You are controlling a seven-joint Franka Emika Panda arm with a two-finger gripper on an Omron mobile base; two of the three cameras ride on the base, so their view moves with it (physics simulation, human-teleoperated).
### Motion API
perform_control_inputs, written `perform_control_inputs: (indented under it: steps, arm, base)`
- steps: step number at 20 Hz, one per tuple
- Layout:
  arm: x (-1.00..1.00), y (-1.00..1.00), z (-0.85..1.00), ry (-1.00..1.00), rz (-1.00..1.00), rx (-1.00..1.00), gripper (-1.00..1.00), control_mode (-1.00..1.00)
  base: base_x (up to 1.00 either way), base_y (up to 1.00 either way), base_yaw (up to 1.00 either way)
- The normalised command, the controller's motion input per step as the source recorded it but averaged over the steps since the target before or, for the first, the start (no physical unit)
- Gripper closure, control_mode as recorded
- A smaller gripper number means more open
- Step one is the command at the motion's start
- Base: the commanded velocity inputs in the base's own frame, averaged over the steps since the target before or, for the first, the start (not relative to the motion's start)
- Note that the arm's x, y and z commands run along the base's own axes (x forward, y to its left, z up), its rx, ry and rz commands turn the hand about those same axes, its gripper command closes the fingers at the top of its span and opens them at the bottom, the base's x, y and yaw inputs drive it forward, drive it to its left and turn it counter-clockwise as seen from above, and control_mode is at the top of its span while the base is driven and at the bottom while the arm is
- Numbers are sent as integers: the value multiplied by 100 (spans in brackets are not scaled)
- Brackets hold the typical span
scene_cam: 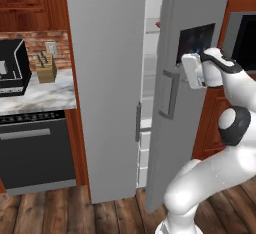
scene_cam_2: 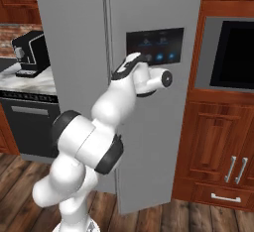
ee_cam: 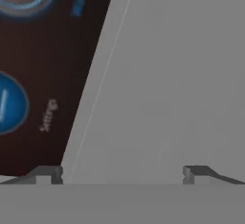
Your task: Pick up the frozen steak from the freezer, place it on any shelf in the fridge, and close the fridge and freezer doors when done.
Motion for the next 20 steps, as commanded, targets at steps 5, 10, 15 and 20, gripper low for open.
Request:
perform_control_inputs:
  steps: [5,10,15,20]
  arm:
    - [75,0,0,0,-30,-2,-100,-100]
    - [92,2,0,0,-28,-5,-100,-100]
    - [85,1,0,-1,-24,-5,-100,-100]
    - [47,0,0,-1,-13,-2,-100,-100]
  base:
    - [0,0,0]
    - [0,0,0]
    - [0,0,0]
    - [0,0,0]
